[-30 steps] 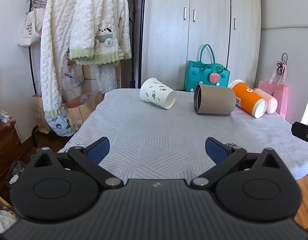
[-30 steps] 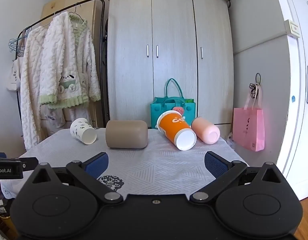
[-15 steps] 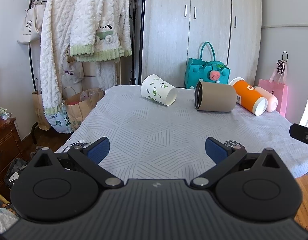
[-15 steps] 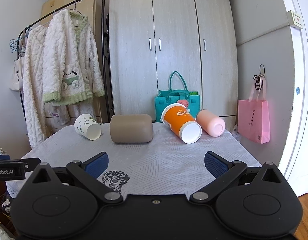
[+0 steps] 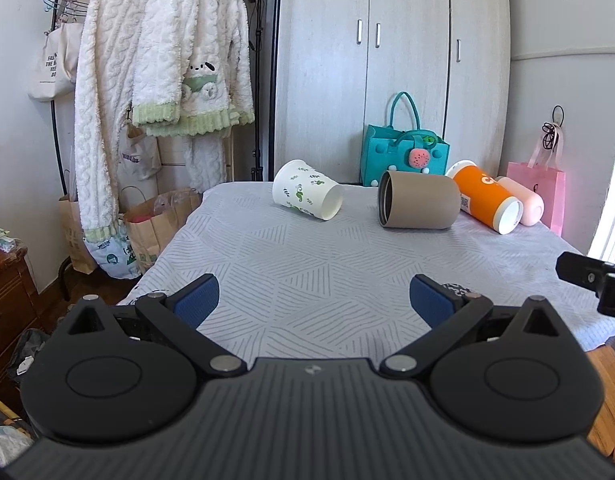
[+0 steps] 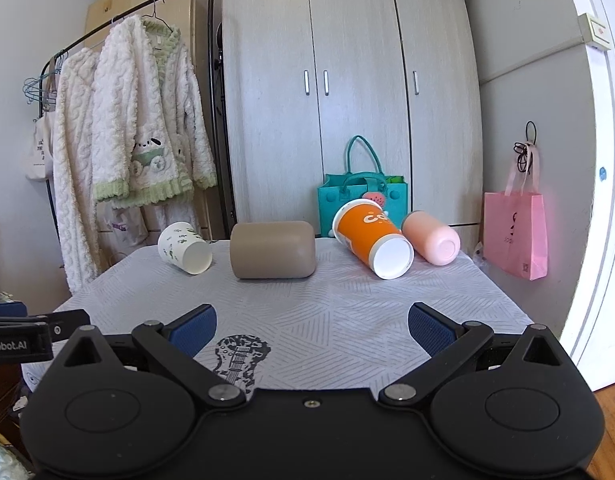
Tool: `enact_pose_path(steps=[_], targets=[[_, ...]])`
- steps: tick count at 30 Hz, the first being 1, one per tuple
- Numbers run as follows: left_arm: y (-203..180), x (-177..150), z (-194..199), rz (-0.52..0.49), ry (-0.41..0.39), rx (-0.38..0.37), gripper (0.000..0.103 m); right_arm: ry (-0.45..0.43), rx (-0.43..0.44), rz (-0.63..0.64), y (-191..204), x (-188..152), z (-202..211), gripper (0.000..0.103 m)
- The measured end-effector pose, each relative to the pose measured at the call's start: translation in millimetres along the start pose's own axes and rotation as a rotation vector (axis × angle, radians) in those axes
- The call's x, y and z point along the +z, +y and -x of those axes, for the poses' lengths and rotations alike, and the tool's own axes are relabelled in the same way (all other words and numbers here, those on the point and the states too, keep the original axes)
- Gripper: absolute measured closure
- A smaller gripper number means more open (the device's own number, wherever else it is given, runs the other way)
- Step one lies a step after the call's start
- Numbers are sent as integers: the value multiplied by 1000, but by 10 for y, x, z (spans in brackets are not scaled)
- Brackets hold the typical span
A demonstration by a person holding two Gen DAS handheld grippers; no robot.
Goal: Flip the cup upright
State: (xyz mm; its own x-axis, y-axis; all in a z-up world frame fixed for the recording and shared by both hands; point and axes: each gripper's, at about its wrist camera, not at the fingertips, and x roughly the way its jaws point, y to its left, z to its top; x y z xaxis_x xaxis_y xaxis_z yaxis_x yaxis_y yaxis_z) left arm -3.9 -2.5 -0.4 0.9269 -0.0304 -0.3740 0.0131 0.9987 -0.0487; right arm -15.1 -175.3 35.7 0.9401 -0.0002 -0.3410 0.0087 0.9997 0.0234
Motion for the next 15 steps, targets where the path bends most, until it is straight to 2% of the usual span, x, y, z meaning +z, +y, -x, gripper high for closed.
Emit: enact_pose_path(steps=[15], targets=[[81,-9,0,30,5,24,0,-20,-75,81,75,-24,8,0]])
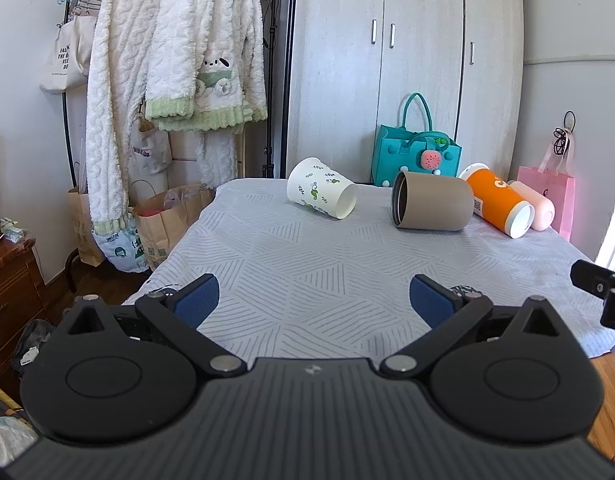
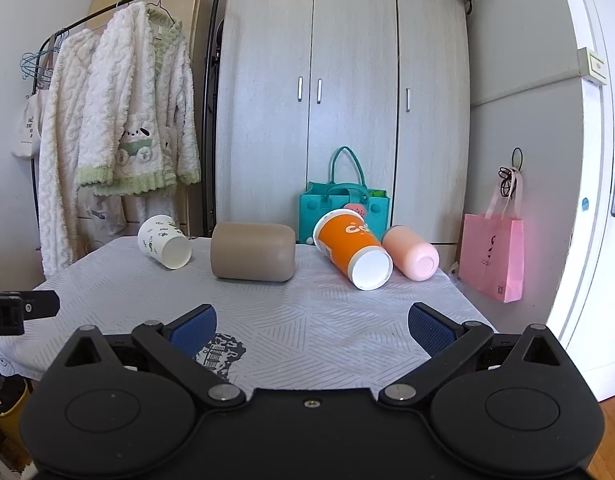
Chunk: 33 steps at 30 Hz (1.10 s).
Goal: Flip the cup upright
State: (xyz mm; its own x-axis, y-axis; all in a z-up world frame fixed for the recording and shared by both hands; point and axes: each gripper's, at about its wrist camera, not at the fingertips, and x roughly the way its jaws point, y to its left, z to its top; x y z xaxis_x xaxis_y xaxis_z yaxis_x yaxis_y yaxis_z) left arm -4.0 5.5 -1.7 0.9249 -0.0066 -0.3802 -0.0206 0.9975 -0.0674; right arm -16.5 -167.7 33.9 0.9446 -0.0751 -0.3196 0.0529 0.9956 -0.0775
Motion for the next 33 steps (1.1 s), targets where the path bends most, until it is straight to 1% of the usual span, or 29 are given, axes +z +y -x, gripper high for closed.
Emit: enact_pose_path(steps=[10,16,19,22,24,26,29,31,33], targets=[[27,-17,-82,-5,29,-3,0,22,-3,17,4,-21,-85,0],[53,58,-115,-27,55,16,0,45,6,31,-9,8,-165,0],[84,112,-125,-15,88,-3,0,59,30,17,-71,44,-179,0],[122,178,-183,5,144,-39,0,85,104,-19,-177,73,-214,0],[125,250,-232,-10,173,-53,0,110,159,-32,-231,108,-258,0],[136,348,-268,-29,191,-72,0,137,255,-17,-261,180,-308,0],[190,551,-319,-57,193,-86,0,158,373,25,-269,355,-356,0],[217,678,-351,-71,178,-80,0,162,423,58,-245,492,-405,0],[252,803,-415,-74,170,-83,0,151,455,83,-203,625,-480,0]])
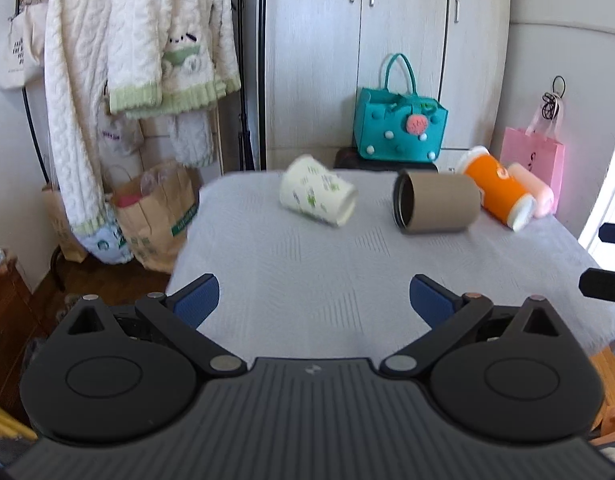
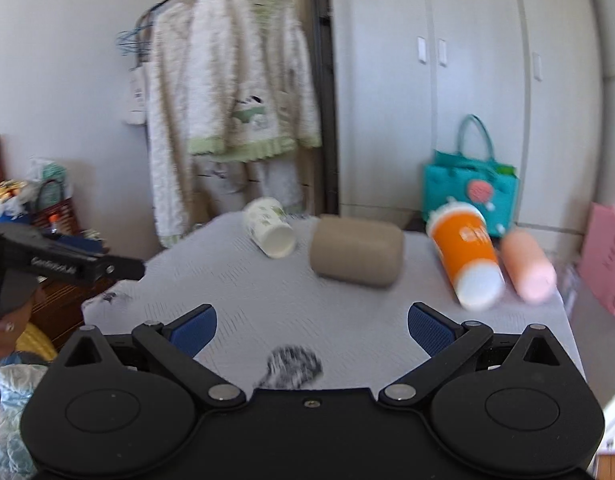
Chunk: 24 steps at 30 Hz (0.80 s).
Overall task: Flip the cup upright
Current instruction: 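Move the right gripper to the white leaf-print cup and close on it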
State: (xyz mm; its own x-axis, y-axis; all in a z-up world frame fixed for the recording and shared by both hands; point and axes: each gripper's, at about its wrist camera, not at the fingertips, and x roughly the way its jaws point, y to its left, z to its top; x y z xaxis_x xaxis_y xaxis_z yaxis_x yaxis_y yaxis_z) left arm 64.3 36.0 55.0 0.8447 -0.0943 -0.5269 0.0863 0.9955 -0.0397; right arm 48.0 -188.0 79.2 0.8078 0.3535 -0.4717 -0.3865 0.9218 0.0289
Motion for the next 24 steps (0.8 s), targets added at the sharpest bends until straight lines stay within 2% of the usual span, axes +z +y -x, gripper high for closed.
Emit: enact_pose_path(steps=[4,6,9,14,24], targets=[[169,247,-160,32,12,-42,0,-51,39,0,-44,259,-181,0],[272,352,-264,66,21,-61,0,-5,37,-5,-71,389,-350,0],[430,461,-454,122,44,-89,0,52,69,75,-15,528,-610,0],[570,550,-799,158,72,-111,0,139,129,172,142,704,-1016,0],[744,529,-1462,267,122,-171,1,229,196,349,512,876,-1831,2]])
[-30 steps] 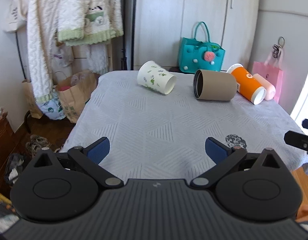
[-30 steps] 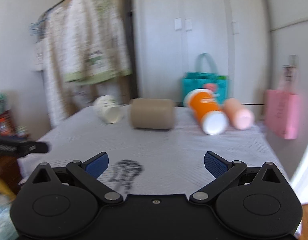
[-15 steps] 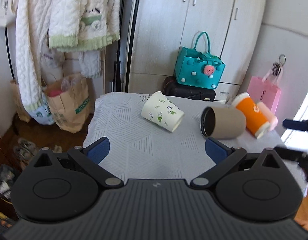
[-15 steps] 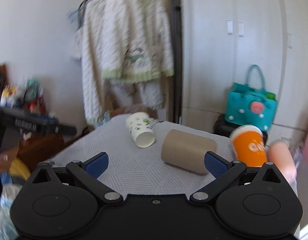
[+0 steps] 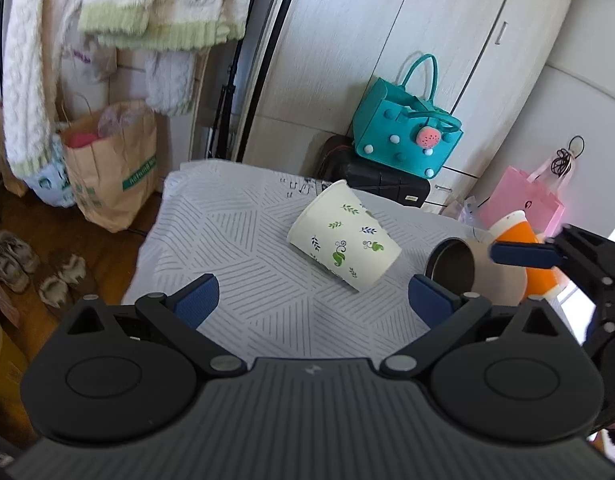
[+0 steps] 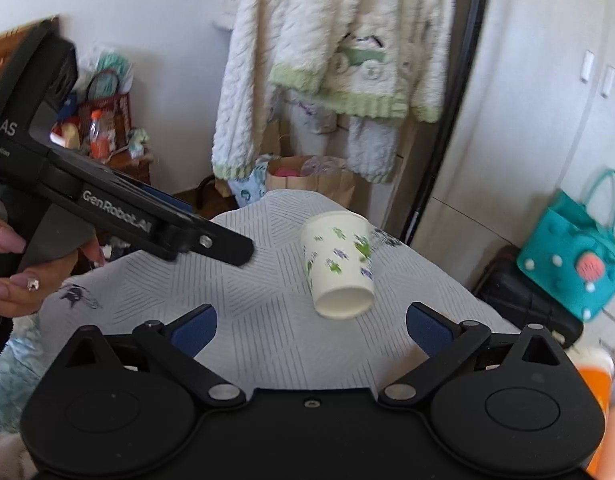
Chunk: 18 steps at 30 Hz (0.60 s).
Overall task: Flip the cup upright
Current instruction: 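Move the right gripper to the white leaf-print cup and close on it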
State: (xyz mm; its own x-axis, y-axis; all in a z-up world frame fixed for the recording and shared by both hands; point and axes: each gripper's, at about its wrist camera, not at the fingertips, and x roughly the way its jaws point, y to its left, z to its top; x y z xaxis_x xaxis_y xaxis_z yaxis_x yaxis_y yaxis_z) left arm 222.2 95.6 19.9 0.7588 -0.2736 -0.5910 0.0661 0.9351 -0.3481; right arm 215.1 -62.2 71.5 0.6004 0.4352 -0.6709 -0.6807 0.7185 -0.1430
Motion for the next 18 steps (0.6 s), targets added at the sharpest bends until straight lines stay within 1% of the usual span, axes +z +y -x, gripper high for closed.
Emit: enact_pose_path(steps=[5,8,11,13,18], targets=[[133,-3,-193,48,14,-31,1,45,26,55,10,180,-348,6],[185,22,-242,65,10,-52,1,69,4,85,20,237,-535,8],[224,32,-262,75,-2,-70,1,95,-4,90,-14,275,-699,11],[242,31,-272,78,-7,-75,1,108,-20,92,-34,275,-783,14],[259,27,-346,71,4,-72,1,150,-25,96,-76,285,-970,26]])
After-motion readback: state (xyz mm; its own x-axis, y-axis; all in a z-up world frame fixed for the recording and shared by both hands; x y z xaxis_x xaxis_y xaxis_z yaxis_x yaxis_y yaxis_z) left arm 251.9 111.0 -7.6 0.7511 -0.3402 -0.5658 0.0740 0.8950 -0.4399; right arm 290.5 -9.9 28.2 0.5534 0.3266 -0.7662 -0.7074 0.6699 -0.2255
